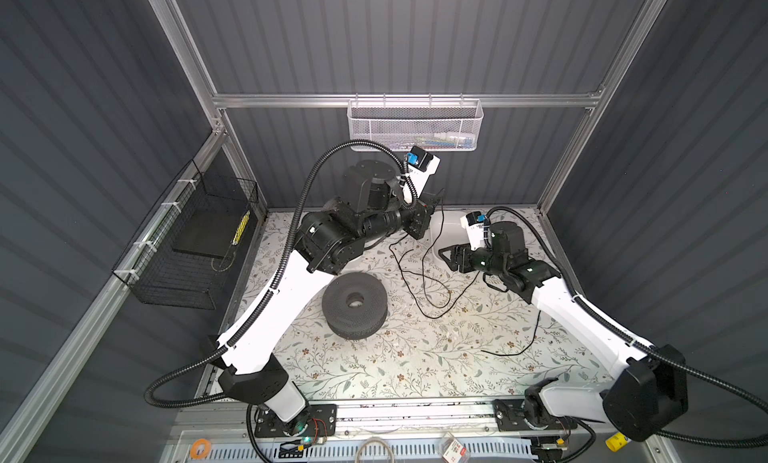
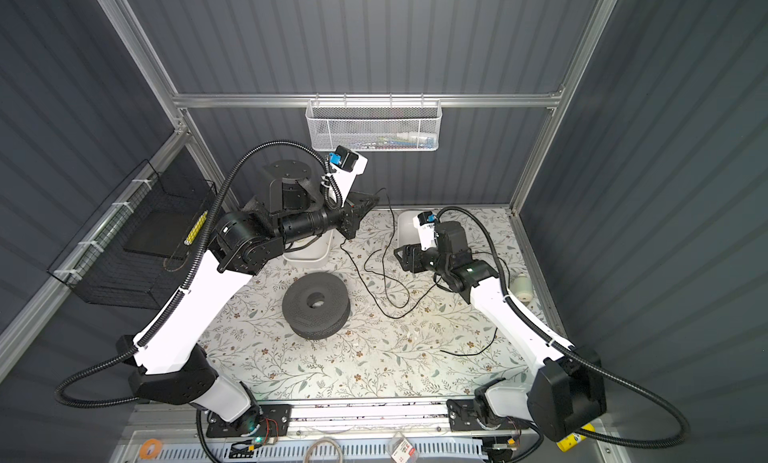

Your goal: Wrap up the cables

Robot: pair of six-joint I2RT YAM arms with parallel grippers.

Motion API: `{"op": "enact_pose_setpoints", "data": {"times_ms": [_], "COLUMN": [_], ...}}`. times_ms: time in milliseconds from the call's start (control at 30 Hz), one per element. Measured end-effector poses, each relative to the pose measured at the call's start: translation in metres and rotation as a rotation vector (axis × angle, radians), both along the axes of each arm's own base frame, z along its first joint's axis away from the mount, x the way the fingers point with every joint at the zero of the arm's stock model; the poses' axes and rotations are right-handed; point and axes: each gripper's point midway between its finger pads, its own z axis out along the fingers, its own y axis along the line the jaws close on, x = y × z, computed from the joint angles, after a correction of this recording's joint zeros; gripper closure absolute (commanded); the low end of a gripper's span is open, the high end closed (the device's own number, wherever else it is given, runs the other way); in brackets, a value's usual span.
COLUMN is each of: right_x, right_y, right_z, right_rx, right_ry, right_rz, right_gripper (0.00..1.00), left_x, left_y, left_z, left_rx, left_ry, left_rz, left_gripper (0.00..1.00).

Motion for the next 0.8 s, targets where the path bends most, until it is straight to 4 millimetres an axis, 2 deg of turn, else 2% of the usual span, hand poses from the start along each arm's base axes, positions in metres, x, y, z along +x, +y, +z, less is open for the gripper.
{"op": "enact_pose_setpoints", "data": {"times_ms": [200,333,400,467,500,567,667,733,800], "right_x": [-0.001,0.001,0.004,0.008,0.012,0.02,0.036,0.046,0.052], "right_y": [0.027,0.036,0.037,0.036,0.033,0.026,0.008,-0.012,-0.035], "right_z": [0.017,0.019,0.013,0.008,0.006,0.003,-0.001,0.0,0.009], "right_rx": [0.082,0.115,0.111,0.106,0.095,0.079,0.026,-0.023,-0.051], "right_ry": [-0.088,-0.107,-0.095,-0.097,-0.108,-0.121,-0.148,-0.167,-0.192], "right_rz": [0.096,0.129,0.126,0.108,0.084,0.028,-0.082,-0.157,-0.219], "right_gripper": [0.35,0.38,0.46,0.7,0.81,0.91,0.94,0.94,0.96], "left_x": [-0.004,-0.004,-0.004,-0.005,-0.005,-0.005,-0.007,-0.007,-0.008], "left_y": [-0.002,-0.003,-0.003,-0.004,-0.004,-0.003,0.002,0.011,0.023], "left_z": [-0.003,-0.006,-0.007,-0.008,-0.008,-0.011,-0.019,-0.027,-0.036], "left_rx": [-0.003,-0.002,0.001,0.001,0.002,0.006,0.022,0.043,0.066], "left_ry": [0.024,0.035,0.037,0.038,0.04,0.047,0.057,0.062,0.065], "left_rz": [-0.02,-0.025,-0.026,-0.029,-0.029,-0.028,-0.017,0.015,0.055], "left_gripper": [1.0,1.0,1.0,1.0,1.0,1.0,1.0,1.0,1.0]}}
